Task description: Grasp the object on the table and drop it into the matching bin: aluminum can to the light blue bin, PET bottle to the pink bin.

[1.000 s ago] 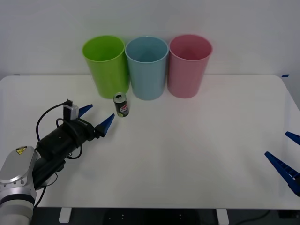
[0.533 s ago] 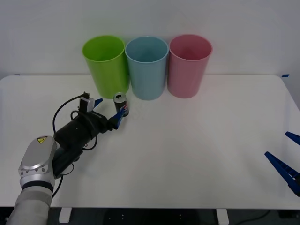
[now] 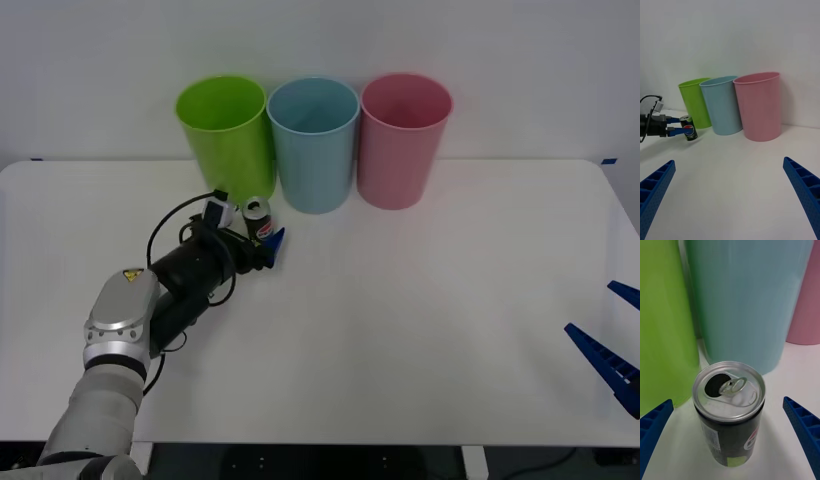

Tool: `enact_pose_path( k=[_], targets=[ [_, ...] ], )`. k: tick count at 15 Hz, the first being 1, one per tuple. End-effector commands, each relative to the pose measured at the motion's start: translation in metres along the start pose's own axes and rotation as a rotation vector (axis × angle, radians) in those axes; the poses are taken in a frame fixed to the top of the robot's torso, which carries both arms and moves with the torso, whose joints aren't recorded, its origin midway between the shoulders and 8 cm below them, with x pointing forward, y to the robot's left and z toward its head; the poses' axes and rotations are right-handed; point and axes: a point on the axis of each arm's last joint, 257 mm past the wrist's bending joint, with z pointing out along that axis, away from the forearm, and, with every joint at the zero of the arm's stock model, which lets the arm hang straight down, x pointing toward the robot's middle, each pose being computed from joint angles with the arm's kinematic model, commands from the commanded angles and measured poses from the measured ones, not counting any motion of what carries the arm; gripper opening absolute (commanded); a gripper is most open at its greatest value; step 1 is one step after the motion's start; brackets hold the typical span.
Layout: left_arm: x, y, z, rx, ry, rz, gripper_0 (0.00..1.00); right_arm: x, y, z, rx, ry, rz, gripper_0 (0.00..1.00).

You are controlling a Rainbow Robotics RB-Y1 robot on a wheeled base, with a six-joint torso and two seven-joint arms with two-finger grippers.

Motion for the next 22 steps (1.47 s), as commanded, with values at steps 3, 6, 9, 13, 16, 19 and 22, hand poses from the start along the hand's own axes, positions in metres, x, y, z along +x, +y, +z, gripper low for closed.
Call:
enact_pose_path(
  k=[3,6,9,13,16,19,22],
  targets=[
    [0.0040,-0.0022,0.0157,-0.010,0.039,0.038,1.00,0.0000,0.0000,0.0000,0.000,0.000,0.000,1.00],
    [0.0046,0.0022,0.0156,-0.027,0.043,0.058,1.00,0.0000,0.0000,0.0000,0.000,0.000,0.000,1.00],
    [0.0046,0.0018,0.0161,-0.028,0.043,0.064,1.00,0.0000,0.0000,0.0000,0.000,0.000,0.000,1.00],
    [0.0046,0.0009,0.0163,-0.029,0.042,0.061,0.79,0.0000,0.0000,0.0000,0.000,0.000,0.000,1.00],
    [0.0045,-0.0006,0.0167,-0.026,0.041,0.064,0.00,0.0000,0.0000,0.0000,0.000,0.000,0.000,1.00],
    [0.0044,0.0010,0.0163,-0.029,0.041,0.062,0.00,0.0000,0.0000,0.0000,0.000,0.000,0.000,1.00],
    [0.0036,0.0009,0.0160,-0.029,0.036,0.053,0.00,0.0000,0.0000,0.0000,0.000,0.000,0.000,1.00]
  ],
)
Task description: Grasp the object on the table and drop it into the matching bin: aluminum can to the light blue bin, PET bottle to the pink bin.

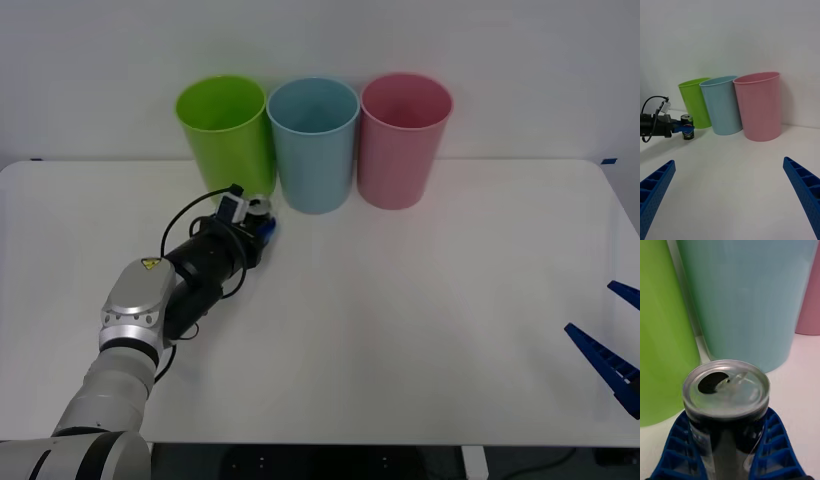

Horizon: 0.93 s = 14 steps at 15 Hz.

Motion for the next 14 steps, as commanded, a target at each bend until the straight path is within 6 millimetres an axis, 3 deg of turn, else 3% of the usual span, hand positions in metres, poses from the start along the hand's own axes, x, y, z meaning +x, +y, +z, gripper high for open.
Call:
enact_pose_path(
  k=[1,6,14],
  targets=[
    [-0.001,-0.001,0.000,0.003,-0.006,-0.013,0.00,0.000,0.000,0.000,0.000,0.000,0.000,1.00],
    [0.002,0.008,-0.008,0.006,-0.023,-0.058,0.00,0.000,0.000,0.000,0.000,0.000,0.000,1.00],
    [-0.016,0.016,-0.030,0.117,-0.110,-0.142,0.00,0.000,0.000,0.000,0.000,0.000,0.000,1.00]
  ],
)
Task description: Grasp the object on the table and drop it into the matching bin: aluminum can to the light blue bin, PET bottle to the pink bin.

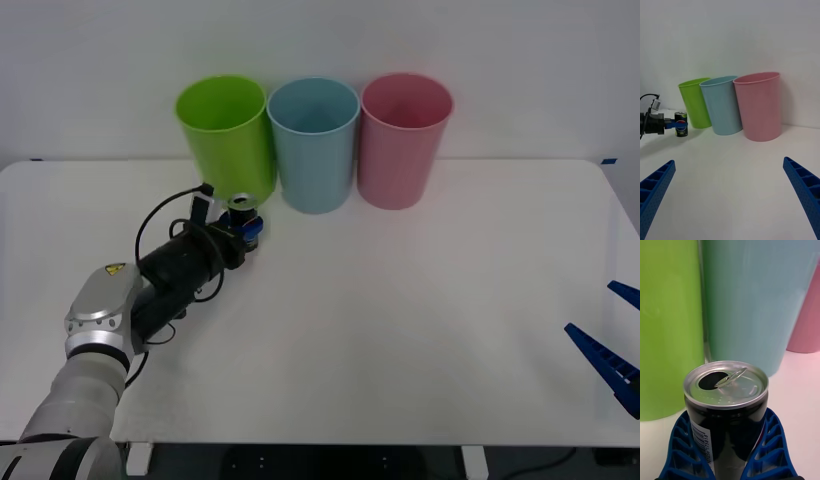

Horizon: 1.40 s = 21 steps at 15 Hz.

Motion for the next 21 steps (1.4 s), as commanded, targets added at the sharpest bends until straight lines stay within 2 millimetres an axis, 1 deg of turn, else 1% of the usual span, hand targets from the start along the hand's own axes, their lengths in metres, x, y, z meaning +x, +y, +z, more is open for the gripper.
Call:
enact_pose_path(
  k=[1,4,11,14,17,19,20,21],
  targets=[
    [-0.009,0.000,-0.008,0.046,-0.030,-0.023,0.00,0.000,0.000,0.000,0.000,0.000,0.000,1.00],
    [-0.022,-0.001,-0.017,0.092,-0.068,-0.035,0.00,0.000,0.000,0.000,0.000,0.000,0.000,1.00],
    [-0.060,-0.011,-0.053,0.125,-0.187,-0.040,0.00,0.000,0.000,0.000,0.000,0.000,0.000,1.00],
    [-0.080,-0.009,-0.066,0.126,-0.241,-0.063,0.00,0.000,0.000,0.000,0.000,0.000,0.000,1.00],
    [-0.111,-0.008,-0.074,0.134,-0.301,-0.058,0.00,0.000,0.000,0.000,0.000,0.000,0.000,1.00],
    [-0.136,-0.006,-0.079,0.138,-0.342,-0.049,0.00,0.000,0.000,0.000,0.000,0.000,0.000,1.00],
    [-0.149,-0.007,-0.080,0.143,-0.360,-0.064,0.00,0.000,0.000,0.000,0.000,0.000,0.000,1.00],
    [-0.168,-0.009,-0.080,0.153,-0.382,-0.083,0.00,0.000,0.000,0.000,0.000,0.000,0.000,1.00]
  ],
)
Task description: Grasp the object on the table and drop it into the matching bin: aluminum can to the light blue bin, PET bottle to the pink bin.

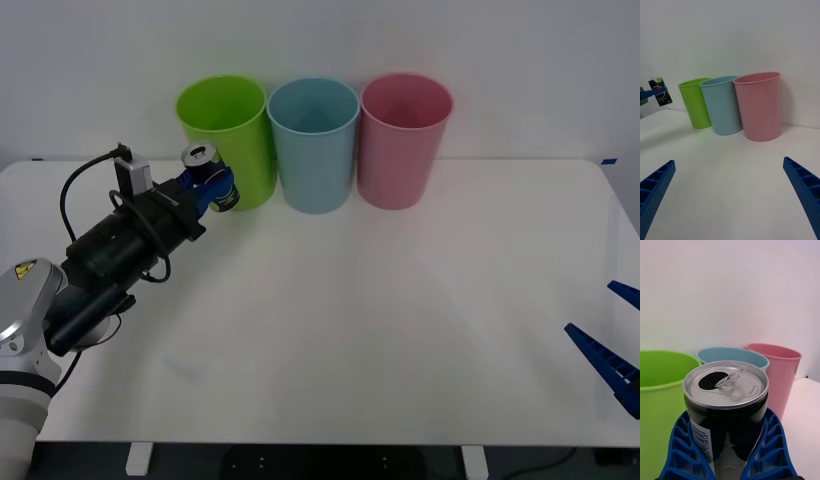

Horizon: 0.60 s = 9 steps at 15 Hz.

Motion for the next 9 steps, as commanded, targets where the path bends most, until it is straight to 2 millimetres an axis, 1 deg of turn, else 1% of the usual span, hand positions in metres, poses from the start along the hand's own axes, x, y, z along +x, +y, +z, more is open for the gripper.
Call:
enact_pose_path(
  k=[1,4,9],
  targets=[
    [-0.040,-0.005,0.014,0.016,-0.052,-0.046,0.00,0.000,0.000,0.000,0.000,0.000,0.000,1.00],
    [-0.068,-0.010,0.033,0.043,-0.069,-0.086,0.00,0.000,0.000,0.000,0.000,0.000,0.000,1.00],
    [-0.110,-0.005,0.070,0.019,-0.089,-0.133,0.00,0.000,0.000,0.000,0.000,0.000,0.000,1.00]
  ],
)
